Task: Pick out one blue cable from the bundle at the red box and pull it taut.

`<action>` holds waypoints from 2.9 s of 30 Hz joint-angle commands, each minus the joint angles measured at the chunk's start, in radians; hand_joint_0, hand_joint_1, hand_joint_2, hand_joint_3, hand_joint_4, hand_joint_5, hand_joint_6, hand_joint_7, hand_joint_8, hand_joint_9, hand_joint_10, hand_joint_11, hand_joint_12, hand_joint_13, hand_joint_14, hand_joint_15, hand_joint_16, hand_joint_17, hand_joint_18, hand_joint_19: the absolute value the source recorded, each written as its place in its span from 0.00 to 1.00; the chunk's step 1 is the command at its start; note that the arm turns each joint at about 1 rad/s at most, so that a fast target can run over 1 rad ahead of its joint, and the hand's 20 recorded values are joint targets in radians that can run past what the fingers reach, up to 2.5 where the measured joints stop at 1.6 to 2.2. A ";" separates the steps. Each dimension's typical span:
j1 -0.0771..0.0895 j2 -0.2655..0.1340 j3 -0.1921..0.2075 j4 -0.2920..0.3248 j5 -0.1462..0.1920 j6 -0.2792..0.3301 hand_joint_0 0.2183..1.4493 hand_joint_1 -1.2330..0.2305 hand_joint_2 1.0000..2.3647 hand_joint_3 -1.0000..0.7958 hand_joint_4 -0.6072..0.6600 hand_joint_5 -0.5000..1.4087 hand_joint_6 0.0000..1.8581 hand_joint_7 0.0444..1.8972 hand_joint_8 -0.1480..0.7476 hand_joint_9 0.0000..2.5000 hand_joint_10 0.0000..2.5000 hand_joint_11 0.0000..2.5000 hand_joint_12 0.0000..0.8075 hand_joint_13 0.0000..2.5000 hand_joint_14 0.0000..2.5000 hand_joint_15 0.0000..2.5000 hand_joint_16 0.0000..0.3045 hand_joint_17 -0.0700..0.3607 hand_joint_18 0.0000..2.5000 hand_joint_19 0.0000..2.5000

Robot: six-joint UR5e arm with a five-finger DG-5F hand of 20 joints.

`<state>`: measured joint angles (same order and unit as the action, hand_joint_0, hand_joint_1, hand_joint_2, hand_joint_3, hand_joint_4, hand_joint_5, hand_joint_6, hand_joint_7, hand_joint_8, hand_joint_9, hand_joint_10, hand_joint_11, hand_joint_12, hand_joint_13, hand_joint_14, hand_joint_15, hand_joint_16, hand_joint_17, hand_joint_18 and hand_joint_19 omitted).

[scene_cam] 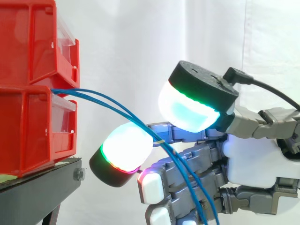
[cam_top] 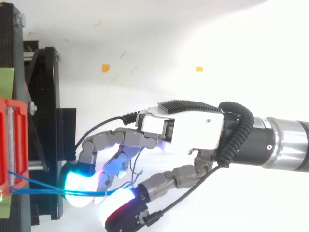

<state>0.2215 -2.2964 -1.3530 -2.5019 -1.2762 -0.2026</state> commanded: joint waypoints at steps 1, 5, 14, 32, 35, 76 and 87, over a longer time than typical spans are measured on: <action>-0.002 0.000 0.000 0.000 -0.005 0.000 0.34 0.48 0.00 0.31 0.59 0.20 0.29 0.57 0.38 0.37 0.01 0.22 0.38 0.37 0.01 0.21 0.17 0.44 0.35 0.30; -0.002 0.000 0.000 0.000 -0.008 0.012 0.33 0.45 0.00 0.32 0.58 0.19 0.35 0.47 0.38 0.35 0.01 0.22 0.38 0.36 0.01 0.21 0.17 0.44 0.34 0.29; -0.008 0.000 0.005 -0.023 -0.029 0.072 0.33 0.41 0.01 0.38 0.56 0.18 0.44 0.35 0.40 0.34 0.01 0.23 0.40 0.36 0.01 0.22 0.18 0.44 0.34 0.30; -0.016 0.002 0.012 -0.040 -0.051 0.123 0.32 0.34 0.01 0.35 0.51 0.19 0.49 0.31 0.41 0.36 0.01 0.23 0.43 0.37 0.01 0.22 0.18 0.45 0.36 0.30; -0.021 0.000 0.020 -0.052 -0.060 0.140 0.29 0.38 0.00 0.28 0.54 0.19 0.49 0.33 0.41 0.37 0.01 0.23 0.43 0.37 0.01 0.22 0.19 0.46 0.36 0.30; -0.079 0.002 0.068 -0.199 -0.169 0.150 0.30 0.42 0.00 0.31 0.53 0.22 0.50 0.39 0.44 0.43 0.01 0.25 0.46 0.40 0.01 0.23 0.20 0.47 0.39 0.32; -0.108 0.003 0.120 -0.311 -0.206 0.150 0.29 0.41 0.01 0.35 0.51 0.22 0.50 0.40 0.44 0.44 0.01 0.25 0.46 0.40 0.01 0.23 0.20 0.48 0.39 0.31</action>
<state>0.1191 -2.2939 -1.2443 -2.7974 -1.4724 -0.0513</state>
